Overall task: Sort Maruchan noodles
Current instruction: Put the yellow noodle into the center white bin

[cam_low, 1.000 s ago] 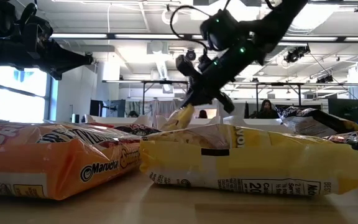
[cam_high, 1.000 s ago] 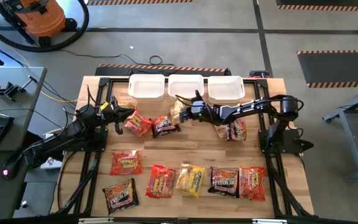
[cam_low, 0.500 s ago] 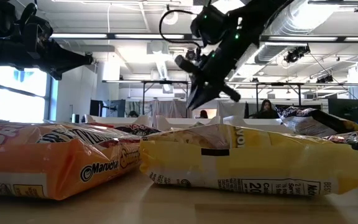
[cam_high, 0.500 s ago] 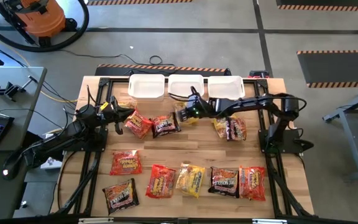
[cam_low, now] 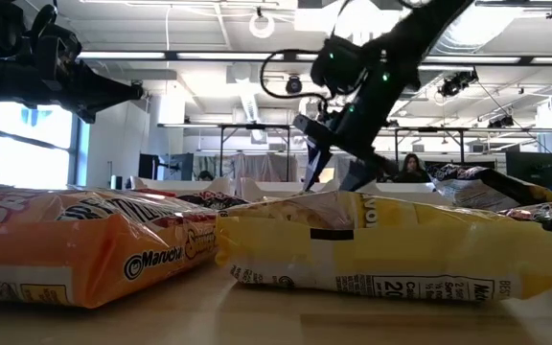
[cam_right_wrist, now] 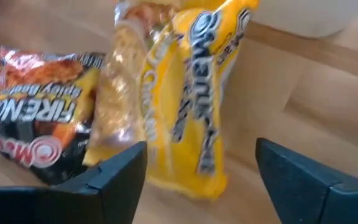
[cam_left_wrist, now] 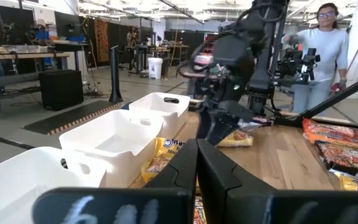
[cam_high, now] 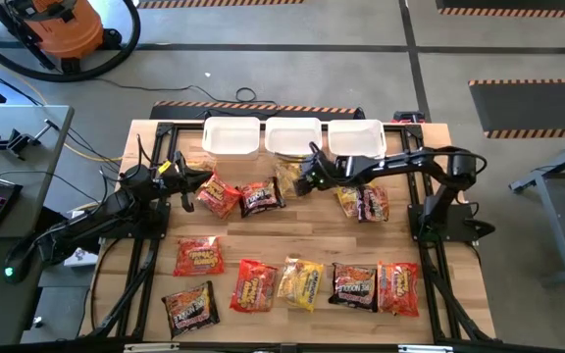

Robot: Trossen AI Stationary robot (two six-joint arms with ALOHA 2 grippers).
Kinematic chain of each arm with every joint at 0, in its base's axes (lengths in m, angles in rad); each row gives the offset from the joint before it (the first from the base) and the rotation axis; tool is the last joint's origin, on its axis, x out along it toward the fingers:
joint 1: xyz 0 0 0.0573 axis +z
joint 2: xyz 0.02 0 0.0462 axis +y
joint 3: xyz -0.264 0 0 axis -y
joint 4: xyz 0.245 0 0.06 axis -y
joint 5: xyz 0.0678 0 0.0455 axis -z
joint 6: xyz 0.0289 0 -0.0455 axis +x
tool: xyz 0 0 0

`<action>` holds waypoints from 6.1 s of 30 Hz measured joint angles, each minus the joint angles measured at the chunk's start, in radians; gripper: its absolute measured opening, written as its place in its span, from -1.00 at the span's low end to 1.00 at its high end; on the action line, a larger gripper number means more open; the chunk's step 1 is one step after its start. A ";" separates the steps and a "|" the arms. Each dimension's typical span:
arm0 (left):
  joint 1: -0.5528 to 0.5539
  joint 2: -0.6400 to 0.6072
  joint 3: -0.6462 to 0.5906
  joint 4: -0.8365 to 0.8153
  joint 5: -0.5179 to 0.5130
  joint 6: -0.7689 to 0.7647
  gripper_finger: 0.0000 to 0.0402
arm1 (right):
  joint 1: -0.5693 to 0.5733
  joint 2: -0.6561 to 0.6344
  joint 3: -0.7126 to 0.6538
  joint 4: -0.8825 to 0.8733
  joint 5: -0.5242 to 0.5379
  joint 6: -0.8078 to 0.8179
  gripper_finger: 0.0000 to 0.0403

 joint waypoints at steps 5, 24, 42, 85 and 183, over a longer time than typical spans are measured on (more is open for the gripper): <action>0.000 0.000 0.000 0.000 0.000 0.000 -0.99 | -0.062 0.000 -0.079 0.179 -0.050 -0.037 0.44; 0.000 0.000 0.000 0.000 -0.001 0.000 -0.99 | -0.082 0.193 -0.180 0.701 -0.170 -0.035 0.37; 0.000 0.000 0.000 0.000 -0.001 0.000 -0.99 | -0.017 0.233 -0.181 0.932 -0.190 -0.059 -0.95; 0.000 0.000 0.000 0.000 -0.001 0.000 -0.99 | 0.107 0.480 0.338 0.460 -0.360 0.165 0.24; 0.000 0.000 0.000 0.000 -0.001 0.000 -0.99 | -0.164 0.463 0.922 -0.906 0.435 -0.260 -0.77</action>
